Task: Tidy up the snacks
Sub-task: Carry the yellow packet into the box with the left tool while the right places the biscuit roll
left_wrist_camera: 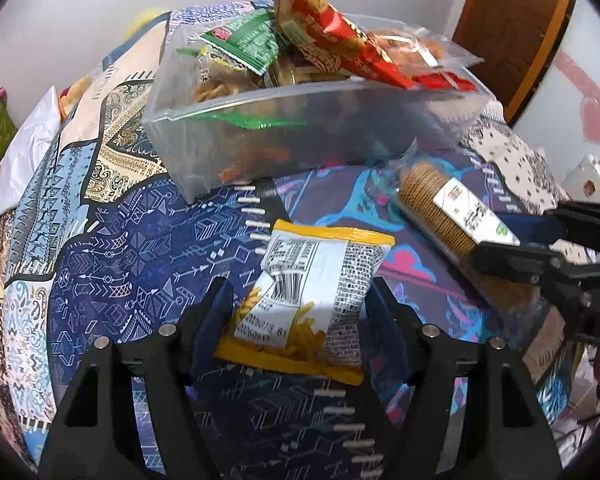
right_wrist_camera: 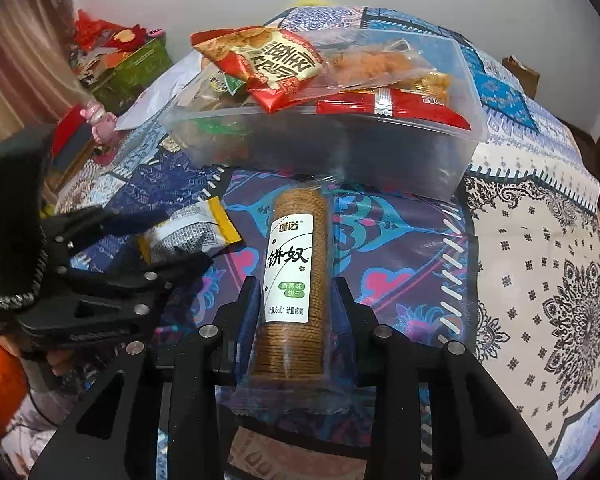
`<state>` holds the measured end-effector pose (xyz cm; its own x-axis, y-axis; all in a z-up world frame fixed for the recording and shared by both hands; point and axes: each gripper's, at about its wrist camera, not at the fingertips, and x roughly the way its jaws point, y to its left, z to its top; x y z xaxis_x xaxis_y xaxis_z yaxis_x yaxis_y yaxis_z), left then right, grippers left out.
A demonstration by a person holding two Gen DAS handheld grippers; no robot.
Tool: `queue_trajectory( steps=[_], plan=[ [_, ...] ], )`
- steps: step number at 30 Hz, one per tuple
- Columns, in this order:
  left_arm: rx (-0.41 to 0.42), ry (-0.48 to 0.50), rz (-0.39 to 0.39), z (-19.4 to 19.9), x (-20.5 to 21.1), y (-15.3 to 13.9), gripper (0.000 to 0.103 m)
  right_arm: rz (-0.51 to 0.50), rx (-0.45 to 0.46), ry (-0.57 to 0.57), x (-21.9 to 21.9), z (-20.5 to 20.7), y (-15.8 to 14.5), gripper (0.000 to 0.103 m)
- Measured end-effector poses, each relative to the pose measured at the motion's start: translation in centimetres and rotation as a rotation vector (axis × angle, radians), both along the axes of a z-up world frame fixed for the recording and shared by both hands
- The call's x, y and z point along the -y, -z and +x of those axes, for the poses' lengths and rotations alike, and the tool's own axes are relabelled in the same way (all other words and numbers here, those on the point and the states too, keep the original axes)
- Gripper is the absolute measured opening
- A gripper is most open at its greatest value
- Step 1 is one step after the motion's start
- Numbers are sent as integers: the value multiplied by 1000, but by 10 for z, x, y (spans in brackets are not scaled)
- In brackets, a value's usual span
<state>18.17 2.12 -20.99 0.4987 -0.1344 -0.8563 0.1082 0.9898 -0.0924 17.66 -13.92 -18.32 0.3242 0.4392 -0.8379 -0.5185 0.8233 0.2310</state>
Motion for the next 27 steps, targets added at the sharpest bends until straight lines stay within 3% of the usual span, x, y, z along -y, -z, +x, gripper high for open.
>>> queue_trajectory(
  steps=[2,10,19,27],
  plan=[
    [0,-15,-9,1,0,1,68,-7,10,-7,-6,-1,0,35],
    [14,-55,-15,-6,1,-1,51,-61,14,-11,-25,3,14,38],
    [36,-83,-42,-16,-6,-10,49,-32,43,-10,-20,-3,6,34],
    [124,-112,-48,-25,-15,-45,49,20,91,-6,-12,-13,-19,34]
  ],
)
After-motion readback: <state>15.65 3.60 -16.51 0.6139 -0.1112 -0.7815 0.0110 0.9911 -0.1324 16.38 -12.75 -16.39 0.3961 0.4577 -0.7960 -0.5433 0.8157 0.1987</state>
